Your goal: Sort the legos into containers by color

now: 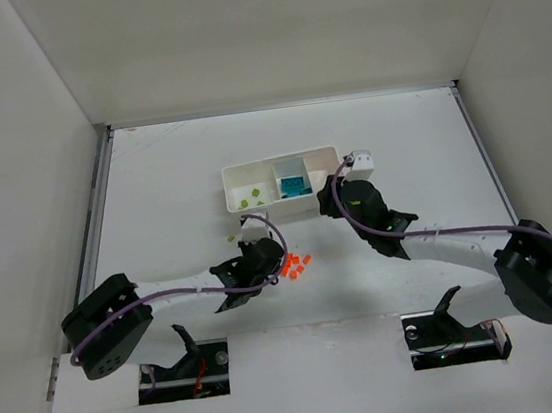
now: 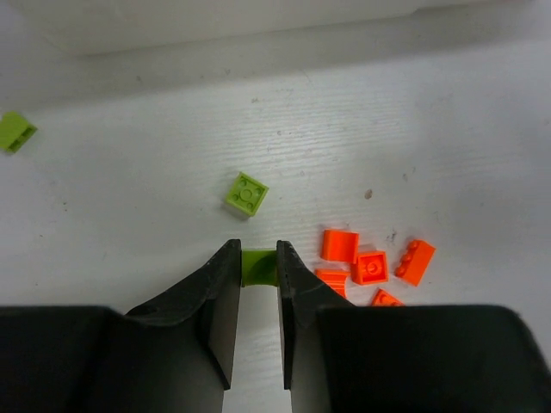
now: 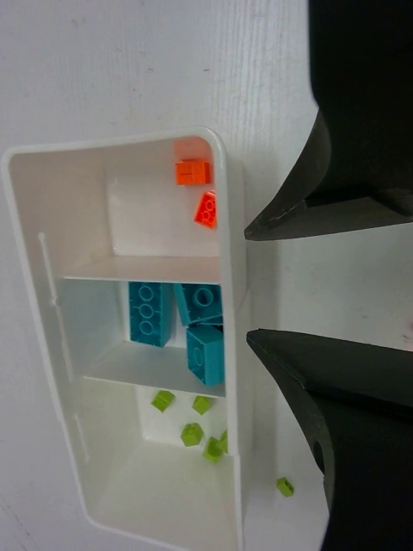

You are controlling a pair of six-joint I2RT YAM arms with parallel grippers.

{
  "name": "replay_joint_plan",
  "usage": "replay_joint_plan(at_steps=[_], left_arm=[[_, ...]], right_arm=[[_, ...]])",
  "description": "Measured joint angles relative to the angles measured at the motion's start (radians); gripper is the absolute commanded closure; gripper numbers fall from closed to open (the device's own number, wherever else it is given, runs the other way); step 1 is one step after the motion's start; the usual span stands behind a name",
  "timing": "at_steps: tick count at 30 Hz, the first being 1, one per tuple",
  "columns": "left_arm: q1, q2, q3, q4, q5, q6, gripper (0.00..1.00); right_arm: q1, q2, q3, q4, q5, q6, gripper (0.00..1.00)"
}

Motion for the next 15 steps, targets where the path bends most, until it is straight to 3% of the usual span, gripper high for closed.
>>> replay_joint_plan(at_steps=[6,15], left_arm=[[0.068,-0.153,0.005,-0.025,0.029,0.007,0.88],[0.249,-0.159,0.124,-0.031,0.126,0.041,0.86]], right_arm=[[0.100,-0.032,-0.077,-0.001,0.003,0.059,0.66],[0.264,-0.033,-0.161,-0.041,0.020,0.136,0.62]])
